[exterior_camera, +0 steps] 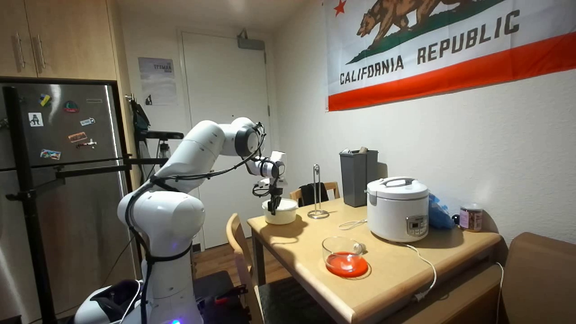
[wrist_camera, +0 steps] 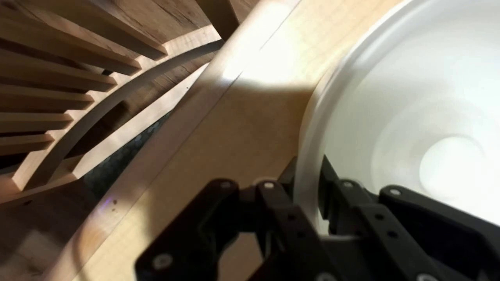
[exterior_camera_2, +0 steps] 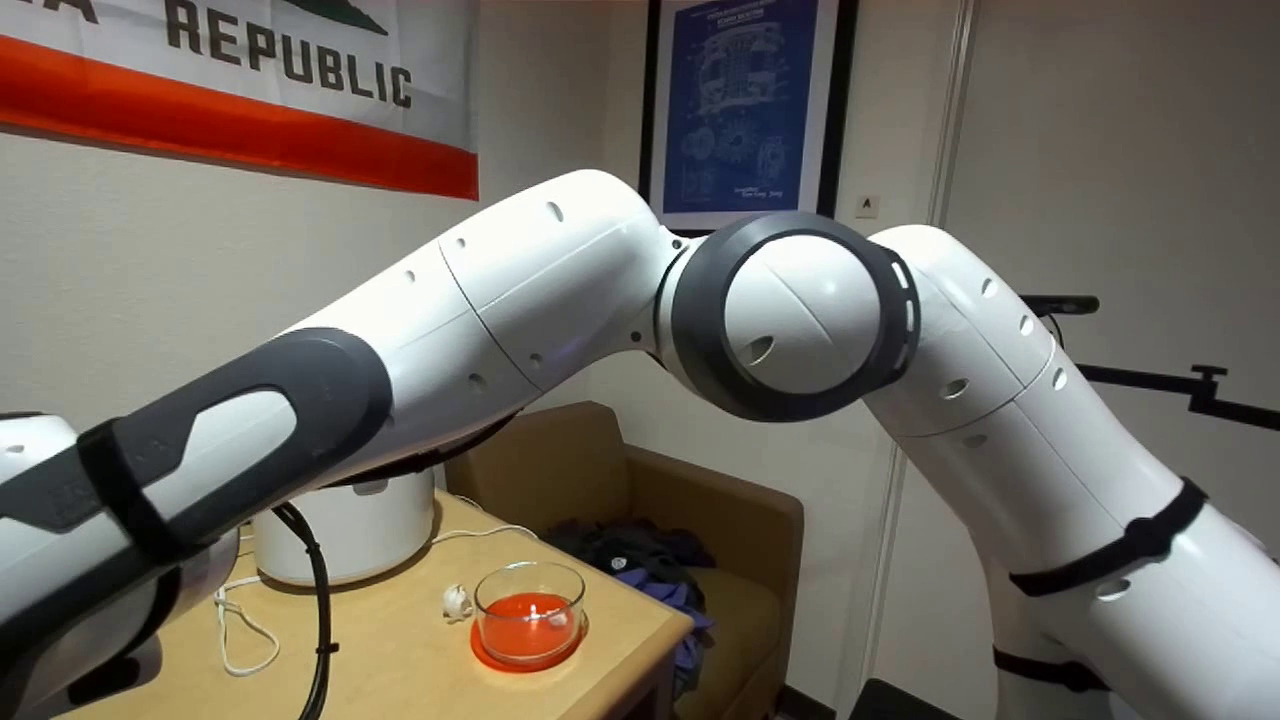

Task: Move the bowl to the left

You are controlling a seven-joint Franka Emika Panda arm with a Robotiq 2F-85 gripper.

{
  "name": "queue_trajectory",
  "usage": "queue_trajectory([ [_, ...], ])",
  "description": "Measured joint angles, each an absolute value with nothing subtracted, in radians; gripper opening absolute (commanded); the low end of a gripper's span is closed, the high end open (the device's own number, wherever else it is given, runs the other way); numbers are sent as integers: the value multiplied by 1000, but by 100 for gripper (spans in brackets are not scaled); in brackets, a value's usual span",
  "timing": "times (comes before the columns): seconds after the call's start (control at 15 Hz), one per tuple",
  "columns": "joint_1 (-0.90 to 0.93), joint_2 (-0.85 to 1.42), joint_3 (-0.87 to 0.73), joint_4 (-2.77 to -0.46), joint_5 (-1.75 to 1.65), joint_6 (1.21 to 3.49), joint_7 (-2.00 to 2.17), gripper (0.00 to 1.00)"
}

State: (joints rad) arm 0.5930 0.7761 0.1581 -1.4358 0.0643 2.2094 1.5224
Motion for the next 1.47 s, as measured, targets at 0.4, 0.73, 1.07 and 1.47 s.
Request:
queue_trajectory([
  [0.4,550,657,158,-1675,108,2381,1540,7],
  [0.73,519,542,158,-1881,146,2489,1573,7],
  [1.07,491,457,165,-2029,178,2563,1601,11],
  [1.47,485,436,173,-2063,178,2577,1600,7],
])
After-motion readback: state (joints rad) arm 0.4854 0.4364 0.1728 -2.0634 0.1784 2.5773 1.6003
